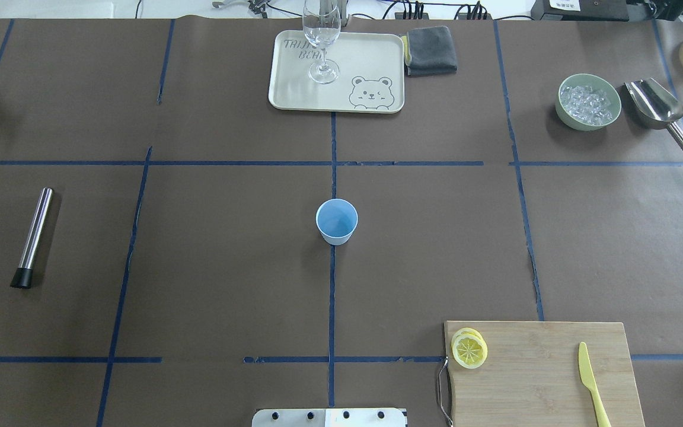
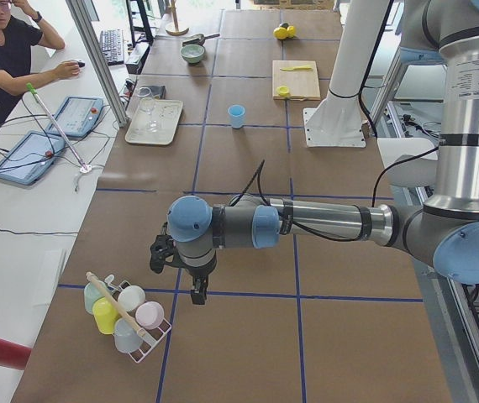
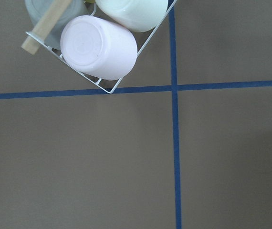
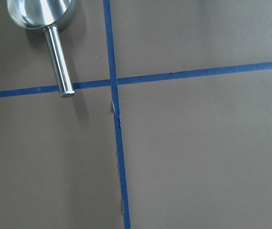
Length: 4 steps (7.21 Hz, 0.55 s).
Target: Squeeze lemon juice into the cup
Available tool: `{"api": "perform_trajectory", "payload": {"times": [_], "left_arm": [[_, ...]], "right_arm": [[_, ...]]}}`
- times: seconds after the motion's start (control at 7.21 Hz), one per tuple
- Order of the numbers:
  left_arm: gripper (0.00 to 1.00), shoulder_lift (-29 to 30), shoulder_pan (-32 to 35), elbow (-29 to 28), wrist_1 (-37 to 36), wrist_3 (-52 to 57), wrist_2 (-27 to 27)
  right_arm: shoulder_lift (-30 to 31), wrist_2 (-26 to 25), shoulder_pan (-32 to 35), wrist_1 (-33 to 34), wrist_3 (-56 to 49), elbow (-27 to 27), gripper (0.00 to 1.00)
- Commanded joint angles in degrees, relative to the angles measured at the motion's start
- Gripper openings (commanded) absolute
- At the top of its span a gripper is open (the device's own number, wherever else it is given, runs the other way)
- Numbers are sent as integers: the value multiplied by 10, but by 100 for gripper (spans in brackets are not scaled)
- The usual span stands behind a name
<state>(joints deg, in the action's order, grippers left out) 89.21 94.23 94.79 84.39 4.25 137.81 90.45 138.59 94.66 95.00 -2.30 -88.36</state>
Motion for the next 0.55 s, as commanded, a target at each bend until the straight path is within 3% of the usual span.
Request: {"api": "perform_trajectory", "payload": {"times": [0.0,0.28,0.42], "left_arm": [[100,-2,1,-1,4,-7,8],[100,0,0,-1,4,-7,8],[100,1,0,0,5,-6,8]], "right_arm": [[0,3,0,-1,3,-3,100],[-21,7,-5,-12,12,-31,100],[-37,-7,-28,-11,10,-77,100]]}}
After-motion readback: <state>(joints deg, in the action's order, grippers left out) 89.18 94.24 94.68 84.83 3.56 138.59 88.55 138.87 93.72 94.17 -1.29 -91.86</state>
